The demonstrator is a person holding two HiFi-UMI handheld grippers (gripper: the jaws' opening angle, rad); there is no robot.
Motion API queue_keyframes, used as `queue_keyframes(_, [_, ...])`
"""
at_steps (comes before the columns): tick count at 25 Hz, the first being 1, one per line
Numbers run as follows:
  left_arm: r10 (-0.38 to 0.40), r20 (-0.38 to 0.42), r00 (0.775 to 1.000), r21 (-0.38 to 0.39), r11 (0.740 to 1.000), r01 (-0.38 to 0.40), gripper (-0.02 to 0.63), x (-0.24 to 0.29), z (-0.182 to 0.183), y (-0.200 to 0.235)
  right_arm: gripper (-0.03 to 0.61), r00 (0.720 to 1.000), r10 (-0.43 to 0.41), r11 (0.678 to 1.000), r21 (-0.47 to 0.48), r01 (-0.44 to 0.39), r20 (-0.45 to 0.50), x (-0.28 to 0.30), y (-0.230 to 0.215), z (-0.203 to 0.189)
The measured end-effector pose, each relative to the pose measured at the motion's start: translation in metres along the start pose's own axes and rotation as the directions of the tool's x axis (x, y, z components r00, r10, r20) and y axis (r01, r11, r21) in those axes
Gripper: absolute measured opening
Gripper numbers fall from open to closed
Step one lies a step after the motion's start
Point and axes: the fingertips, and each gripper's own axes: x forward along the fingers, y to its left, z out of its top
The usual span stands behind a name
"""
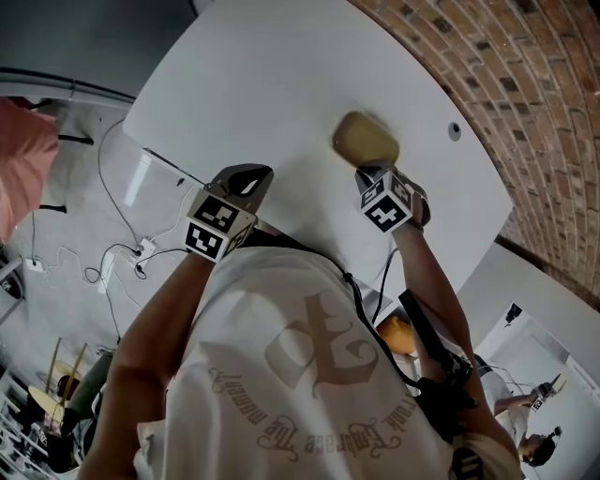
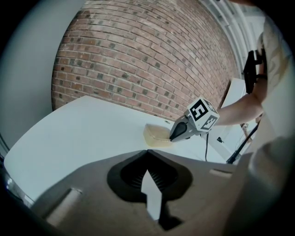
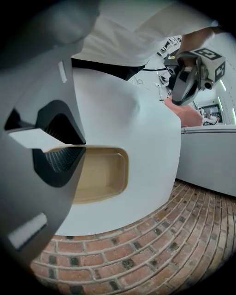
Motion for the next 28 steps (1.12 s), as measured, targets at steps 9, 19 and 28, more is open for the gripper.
queue_keyframes(9, [-0.019,0.004,1.000,0.027,0.999,0.019,0.003,-0.007,-0.001,-0.013,0.026,0.999,-0.033,0.999,0.032,0.031,0.040,-0.016,0.003,0.004])
queue_keyframes(19, [-0.038,0.012,0.999,0.068,0.997,0.037,0.003,-0.027,-0.005,-0.021,0.025,0.992,-0.096,0.993,0.077,0.089,0.085,-0.038,0.017,0.010])
queue_keyframes(28, [-0.083,0.005,0.996,0.119,0.990,0.082,0.003,-0.048,-0.016,-0.037,0.023,0.978,-0.158,0.980,0.142,0.139,0.135,-0.064,0.045,0.012])
